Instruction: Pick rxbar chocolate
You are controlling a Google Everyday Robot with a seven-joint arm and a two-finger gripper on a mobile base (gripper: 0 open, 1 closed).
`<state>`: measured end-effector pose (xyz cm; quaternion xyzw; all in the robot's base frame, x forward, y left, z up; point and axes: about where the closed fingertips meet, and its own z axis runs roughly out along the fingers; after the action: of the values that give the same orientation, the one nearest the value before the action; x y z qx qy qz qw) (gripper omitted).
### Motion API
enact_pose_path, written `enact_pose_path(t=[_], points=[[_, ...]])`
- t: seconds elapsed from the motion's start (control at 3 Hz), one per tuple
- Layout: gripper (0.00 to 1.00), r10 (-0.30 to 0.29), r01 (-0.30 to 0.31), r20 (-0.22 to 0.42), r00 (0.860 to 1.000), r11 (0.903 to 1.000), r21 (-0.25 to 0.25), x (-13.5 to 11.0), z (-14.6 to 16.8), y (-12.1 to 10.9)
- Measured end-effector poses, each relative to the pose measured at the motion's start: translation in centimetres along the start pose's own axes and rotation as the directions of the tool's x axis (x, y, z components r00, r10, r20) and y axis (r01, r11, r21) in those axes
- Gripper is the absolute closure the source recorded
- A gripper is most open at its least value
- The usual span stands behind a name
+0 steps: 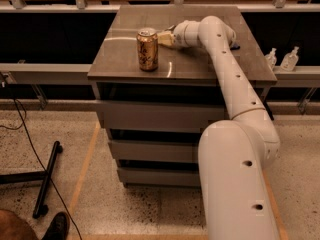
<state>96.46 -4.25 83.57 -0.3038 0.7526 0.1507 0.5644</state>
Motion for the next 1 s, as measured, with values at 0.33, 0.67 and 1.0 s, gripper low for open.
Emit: enact_pose_path(t=[0.33,0.67,1.0], points=[[0.00,0.000,0.000,0.000,1.000,1.0000,0.000,0.00,0.00,0.00],[0.00,0.000,0.000,0.000,1.000,1.0000,0.000,0.00,0.00,0.00],[0.19,0.000,0.000,0.000,1.000,1.0000,0.000,0.00,0.01,0.00]])
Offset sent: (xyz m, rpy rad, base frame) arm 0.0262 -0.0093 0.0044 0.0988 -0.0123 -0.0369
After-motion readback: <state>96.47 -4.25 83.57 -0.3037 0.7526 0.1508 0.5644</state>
